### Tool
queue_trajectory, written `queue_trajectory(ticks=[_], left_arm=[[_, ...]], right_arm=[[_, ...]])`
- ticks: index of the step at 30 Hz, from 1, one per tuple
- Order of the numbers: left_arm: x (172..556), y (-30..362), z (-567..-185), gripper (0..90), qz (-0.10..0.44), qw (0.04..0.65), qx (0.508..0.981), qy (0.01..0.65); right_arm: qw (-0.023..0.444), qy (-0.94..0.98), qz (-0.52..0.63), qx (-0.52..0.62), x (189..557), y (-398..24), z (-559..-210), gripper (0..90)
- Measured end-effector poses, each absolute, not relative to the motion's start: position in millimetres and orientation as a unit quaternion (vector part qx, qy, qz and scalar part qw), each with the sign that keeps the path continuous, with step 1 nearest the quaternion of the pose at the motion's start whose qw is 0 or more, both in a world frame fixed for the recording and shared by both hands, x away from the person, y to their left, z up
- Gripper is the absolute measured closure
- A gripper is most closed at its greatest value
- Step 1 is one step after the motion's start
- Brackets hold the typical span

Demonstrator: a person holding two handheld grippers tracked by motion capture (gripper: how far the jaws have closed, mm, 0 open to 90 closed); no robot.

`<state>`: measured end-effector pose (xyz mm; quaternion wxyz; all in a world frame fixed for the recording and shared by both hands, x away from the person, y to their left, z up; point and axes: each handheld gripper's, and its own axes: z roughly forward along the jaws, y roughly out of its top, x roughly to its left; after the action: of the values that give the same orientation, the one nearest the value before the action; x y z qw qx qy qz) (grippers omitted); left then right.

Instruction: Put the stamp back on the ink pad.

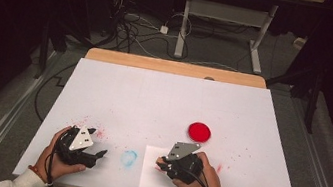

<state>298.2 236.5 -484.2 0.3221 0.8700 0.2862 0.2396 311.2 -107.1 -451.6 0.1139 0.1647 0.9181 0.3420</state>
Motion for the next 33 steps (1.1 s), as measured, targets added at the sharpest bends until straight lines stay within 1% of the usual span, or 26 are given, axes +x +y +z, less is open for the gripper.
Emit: queue_trajectory(ticks=[7, 20, 28, 33], left_arm=[[297, 235, -483, 19.6, 0.243, 0.32, 0.871, 0.284], [296, 236, -485, 19.6, 0.241, 0.315, 0.872, 0.286], [296, 235, -485, 19.9, 0.242, 0.313, 0.872, 0.286], [297, 235, -485, 19.9, 0.241, 0.311, 0.875, 0.284]], right_arm=[[0.145, 0.901, 0.364, 0.188, 316, -126, -432, 76.0], [0.199, 0.87, 0.374, 0.252, 342, -166, -417, 76.0], [0.215, 0.855, 0.364, 0.3, 365, -184, -424, 75.8], [0.208, 0.853, 0.351, 0.326, 383, -188, -435, 75.8]])
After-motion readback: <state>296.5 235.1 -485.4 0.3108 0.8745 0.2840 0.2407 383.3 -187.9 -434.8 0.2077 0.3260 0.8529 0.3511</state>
